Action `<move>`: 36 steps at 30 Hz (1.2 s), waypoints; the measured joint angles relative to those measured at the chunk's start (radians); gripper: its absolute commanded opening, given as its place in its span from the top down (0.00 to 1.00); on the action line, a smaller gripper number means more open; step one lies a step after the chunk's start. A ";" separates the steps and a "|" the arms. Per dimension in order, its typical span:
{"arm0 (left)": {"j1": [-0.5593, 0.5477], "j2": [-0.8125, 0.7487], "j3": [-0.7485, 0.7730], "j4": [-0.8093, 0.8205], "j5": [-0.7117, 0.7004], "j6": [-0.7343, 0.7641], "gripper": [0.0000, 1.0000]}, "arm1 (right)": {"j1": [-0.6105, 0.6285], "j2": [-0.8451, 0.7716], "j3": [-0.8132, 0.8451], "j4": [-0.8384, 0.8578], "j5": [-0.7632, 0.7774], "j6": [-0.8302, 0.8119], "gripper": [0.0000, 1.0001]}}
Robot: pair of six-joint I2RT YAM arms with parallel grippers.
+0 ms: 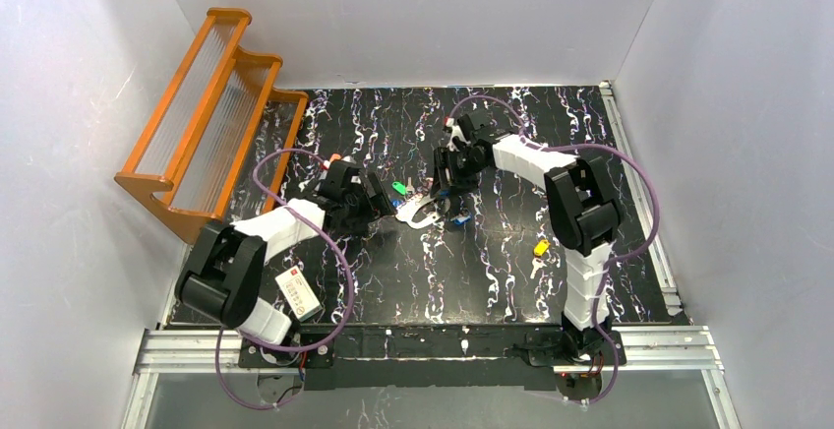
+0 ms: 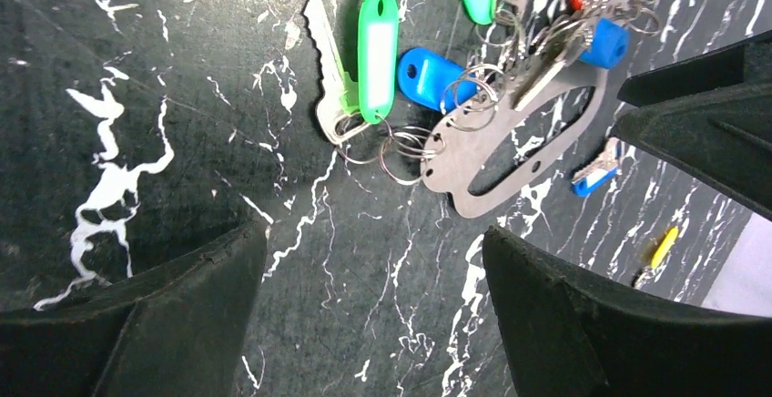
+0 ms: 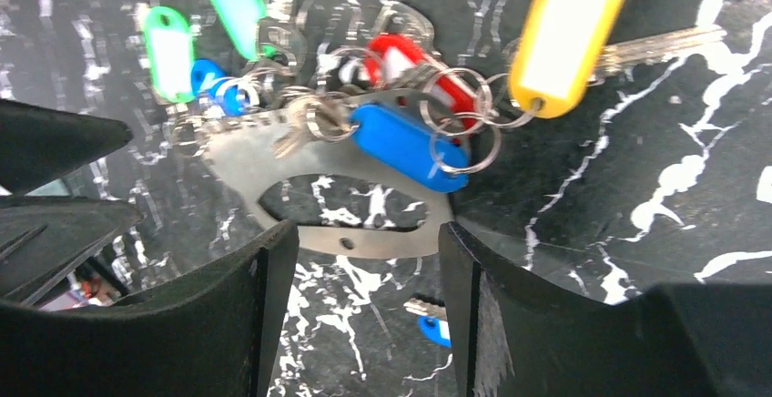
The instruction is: Put the keys on the keyring
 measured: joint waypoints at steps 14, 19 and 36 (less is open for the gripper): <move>-0.047 0.182 0.101 0.076 0.048 0.007 0.38 | 0.002 0.121 0.140 -0.091 0.087 -0.034 0.44; -0.073 0.182 0.098 0.078 0.048 0.005 0.45 | 0.019 0.159 0.200 -0.096 0.087 -0.039 0.45; -0.172 -0.114 0.026 -0.134 -0.015 0.105 0.30 | 0.080 0.136 0.169 -0.074 0.084 -0.064 0.38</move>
